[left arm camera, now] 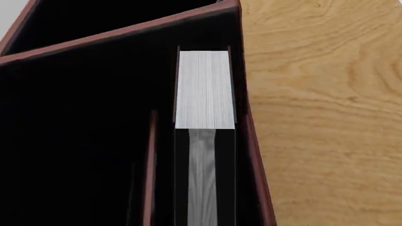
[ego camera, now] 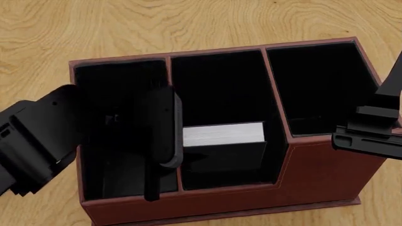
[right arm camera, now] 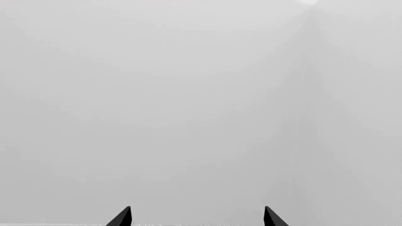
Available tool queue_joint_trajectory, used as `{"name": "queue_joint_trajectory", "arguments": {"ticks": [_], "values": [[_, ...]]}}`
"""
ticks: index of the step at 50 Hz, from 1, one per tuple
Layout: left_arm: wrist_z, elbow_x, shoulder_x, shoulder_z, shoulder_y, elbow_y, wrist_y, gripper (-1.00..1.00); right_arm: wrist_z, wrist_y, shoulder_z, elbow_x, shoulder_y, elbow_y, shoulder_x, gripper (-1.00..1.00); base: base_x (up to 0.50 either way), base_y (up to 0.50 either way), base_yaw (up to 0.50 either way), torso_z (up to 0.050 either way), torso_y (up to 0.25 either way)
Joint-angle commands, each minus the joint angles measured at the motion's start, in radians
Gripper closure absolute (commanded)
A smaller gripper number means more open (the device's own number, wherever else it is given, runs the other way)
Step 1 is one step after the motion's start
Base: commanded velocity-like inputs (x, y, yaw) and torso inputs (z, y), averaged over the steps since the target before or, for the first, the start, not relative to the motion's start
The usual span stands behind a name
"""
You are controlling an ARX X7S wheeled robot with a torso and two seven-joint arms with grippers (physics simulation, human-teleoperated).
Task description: Pick up the book and place it in the back compartment of the caddy.
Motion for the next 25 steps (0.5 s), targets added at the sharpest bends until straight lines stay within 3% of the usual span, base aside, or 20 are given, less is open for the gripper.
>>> {"name": "queue_joint_trajectory", "arguments": {"ticks": [1, 25], "values": [[0.004, -0.018, 0.048, -0.019, -0.007, -0.099, 0.05, 1.0, 0.0, -0.004, -0.007, -0.004, 0.0, 0.006, 0.0, -1.0, 0.0, 0.0, 0.0, 0.0, 0.0], [0.054, 0.014, 0.178, -0.018, -0.021, -0.44, 0.235, 1.0, 0.003, -0.003, -0.018, -0.009, 0.007, 0.016, 0.002, -1.0, 0.0, 0.0, 0.0, 0.0, 0.001]]}}
